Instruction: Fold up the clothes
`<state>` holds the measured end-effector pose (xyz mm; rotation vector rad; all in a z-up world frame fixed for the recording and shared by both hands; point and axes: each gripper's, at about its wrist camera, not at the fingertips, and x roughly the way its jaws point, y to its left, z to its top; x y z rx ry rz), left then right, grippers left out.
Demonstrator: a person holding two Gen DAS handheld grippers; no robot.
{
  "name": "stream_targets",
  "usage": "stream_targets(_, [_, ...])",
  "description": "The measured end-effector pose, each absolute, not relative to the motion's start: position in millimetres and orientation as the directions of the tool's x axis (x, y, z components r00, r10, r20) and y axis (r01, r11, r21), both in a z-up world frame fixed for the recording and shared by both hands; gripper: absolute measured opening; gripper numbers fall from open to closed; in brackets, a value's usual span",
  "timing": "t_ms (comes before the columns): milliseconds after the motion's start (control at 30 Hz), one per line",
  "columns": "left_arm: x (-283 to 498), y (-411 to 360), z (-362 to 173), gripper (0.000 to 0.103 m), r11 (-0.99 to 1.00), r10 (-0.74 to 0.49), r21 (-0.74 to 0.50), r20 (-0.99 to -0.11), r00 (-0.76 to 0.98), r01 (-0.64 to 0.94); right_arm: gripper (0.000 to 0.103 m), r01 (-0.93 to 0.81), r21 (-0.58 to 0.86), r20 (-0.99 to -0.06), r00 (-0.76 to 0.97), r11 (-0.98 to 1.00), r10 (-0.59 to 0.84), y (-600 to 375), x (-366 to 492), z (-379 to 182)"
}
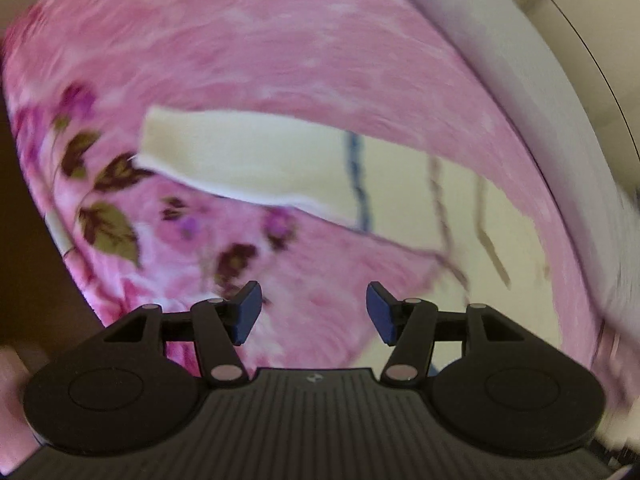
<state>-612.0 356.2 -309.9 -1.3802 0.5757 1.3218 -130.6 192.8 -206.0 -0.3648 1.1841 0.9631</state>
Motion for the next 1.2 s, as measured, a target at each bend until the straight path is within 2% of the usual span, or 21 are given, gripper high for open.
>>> stream_targets(233, [-676,385,-393,0.054,-0.600,0.369,-0.406,-0.905,0.212,-0.689,0.030,-0.817,0.159,-0.926,0.071,0.554,0.370,209,-148,-253])
stream_targets(333, [-686,391,-417,0.054,-0.663,0.378,-0.420,-0.902,0.208,-0.620,0.035,-0.821,0.149,-0.934,0.065,0.551,0.350,212,-151,-272])
stream_targets(367, [-688,392,-424,0.057,-0.677,0.382,-0.425,-0.901,0.207,-0.601,0.036,-0.822,0.146,-0.937,0.064,0.550,0.343,213,-152,-279])
stream_targets(400, [-689,393,-426,0.064,-0.684,0.395,-0.435,-0.896,0.205,-0.586,0.036,-0.823,0.142,-0.940,0.062,0.549,0.337,213,-152,-285])
stream_targets(467, [-687,395,-426,0.071,-0.689,0.424,-0.454,-0.885,0.194,-0.566,0.038,-0.825,0.138,-0.943,0.059,0.548,0.326,214,-153,-296])
stream_targets(600, [-684,397,-421,0.070,-0.674,0.472,-0.471,-0.867,0.158,-0.570,0.041,-0.830,0.131,-0.951,0.049,0.543,0.305,209,-146,-315])
stream_targets(667, [-683,398,-414,0.053,-0.632,0.510,-0.499,-0.844,0.167,-0.593,0.041,-0.828,0.135,-0.956,0.035,0.544,0.291,205,-141,-325])
stream_targets(767, [-680,396,-413,0.053,-0.603,0.534,-0.515,-0.828,0.171,-0.609,0.041,-0.820,0.151,-0.962,0.006,0.552,0.273,197,-131,-338])
stream_targets(833, [-679,395,-421,0.048,-0.627,0.516,-0.492,-0.843,0.151,-0.604,0.042,-0.816,0.157,-0.963,-0.003,0.556,0.268,192,-124,-344])
stream_targets(1100, [-672,387,-430,0.046,-0.616,0.602,-0.548,-0.791,0.110,-0.566,0.042,-0.813,0.143,-0.971,-0.004,0.564,0.240,175,-94,-357])
stream_targets(1133, [-671,387,-431,0.041,-0.612,0.612,-0.554,-0.784,0.105,-0.564,0.042,-0.814,0.142,-0.971,-0.002,0.564,0.241,174,-91,-357])
stream_targets(1200, [-670,389,-433,0.003,-0.604,0.631,-0.566,-0.769,0.096,-0.561,0.042,-0.815,0.138,-0.970,0.003,0.563,0.242,172,-86,-357])
